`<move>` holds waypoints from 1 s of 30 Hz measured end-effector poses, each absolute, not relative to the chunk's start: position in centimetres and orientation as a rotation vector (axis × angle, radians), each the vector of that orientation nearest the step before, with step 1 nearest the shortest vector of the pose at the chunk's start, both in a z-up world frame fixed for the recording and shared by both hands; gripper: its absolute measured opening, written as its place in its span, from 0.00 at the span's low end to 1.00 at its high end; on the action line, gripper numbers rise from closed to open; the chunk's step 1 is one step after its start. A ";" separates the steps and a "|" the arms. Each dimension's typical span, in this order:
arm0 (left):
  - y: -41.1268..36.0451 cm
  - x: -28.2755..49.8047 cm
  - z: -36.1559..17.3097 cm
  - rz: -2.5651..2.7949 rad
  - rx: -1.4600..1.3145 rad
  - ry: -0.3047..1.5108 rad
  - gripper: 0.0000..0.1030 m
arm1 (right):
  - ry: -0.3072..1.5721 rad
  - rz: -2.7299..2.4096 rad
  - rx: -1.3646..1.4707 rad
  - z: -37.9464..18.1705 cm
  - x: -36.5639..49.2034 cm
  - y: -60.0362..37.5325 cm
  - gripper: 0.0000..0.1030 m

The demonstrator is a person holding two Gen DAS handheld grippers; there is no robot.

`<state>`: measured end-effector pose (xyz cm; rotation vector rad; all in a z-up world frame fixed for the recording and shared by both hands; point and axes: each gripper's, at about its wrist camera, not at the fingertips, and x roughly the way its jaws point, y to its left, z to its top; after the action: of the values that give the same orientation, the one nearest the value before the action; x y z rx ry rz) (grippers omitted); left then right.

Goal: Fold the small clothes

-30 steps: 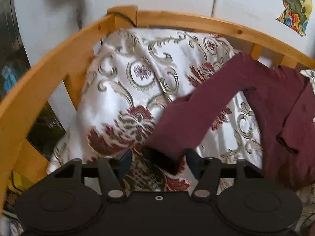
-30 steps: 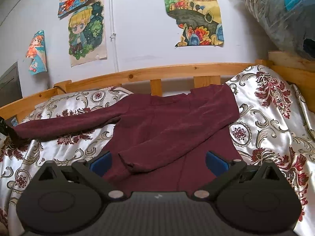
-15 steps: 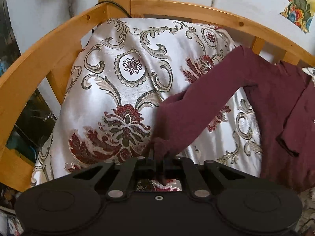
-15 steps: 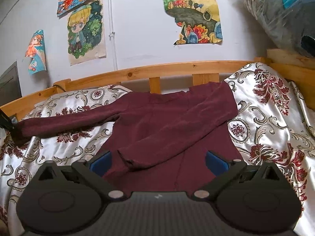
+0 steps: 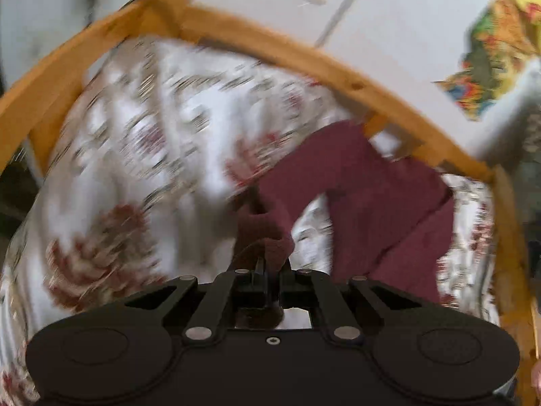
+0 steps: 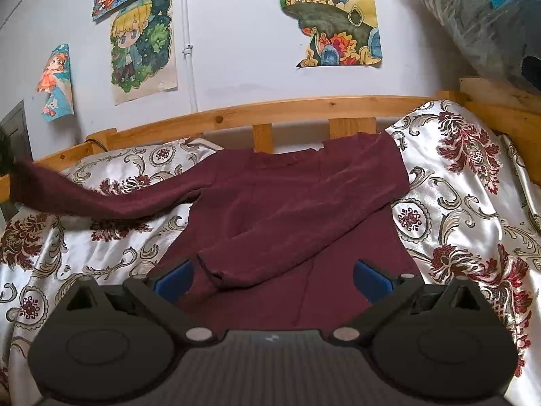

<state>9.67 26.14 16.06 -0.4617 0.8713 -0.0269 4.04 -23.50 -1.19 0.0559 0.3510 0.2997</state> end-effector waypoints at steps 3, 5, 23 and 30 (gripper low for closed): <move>22.2 10.8 19.6 -0.115 -0.383 0.814 0.04 | 0.358 0.298 0.057 -1.2 4.1 -23.6 1.00; 18.8 12.0 21.4 -0.173 -0.327 0.792 0.05 | 0.360 0.296 0.052 -1.2 4.2 -24.1 1.00; -13.9 22.9 8.3 -0.626 0.087 1.021 0.10 | 0.468 0.194 0.105 -4.4 2.8 -30.5 1.00; -14.2 22.4 5.0 -0.633 0.086 1.018 0.47 | 0.512 0.224 0.081 -5.7 1.4 -30.9 1.00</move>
<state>22.44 -14.24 4.97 0.0864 1.0179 -0.6327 1.42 -30.87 -5.70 0.0806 0.5124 0.2241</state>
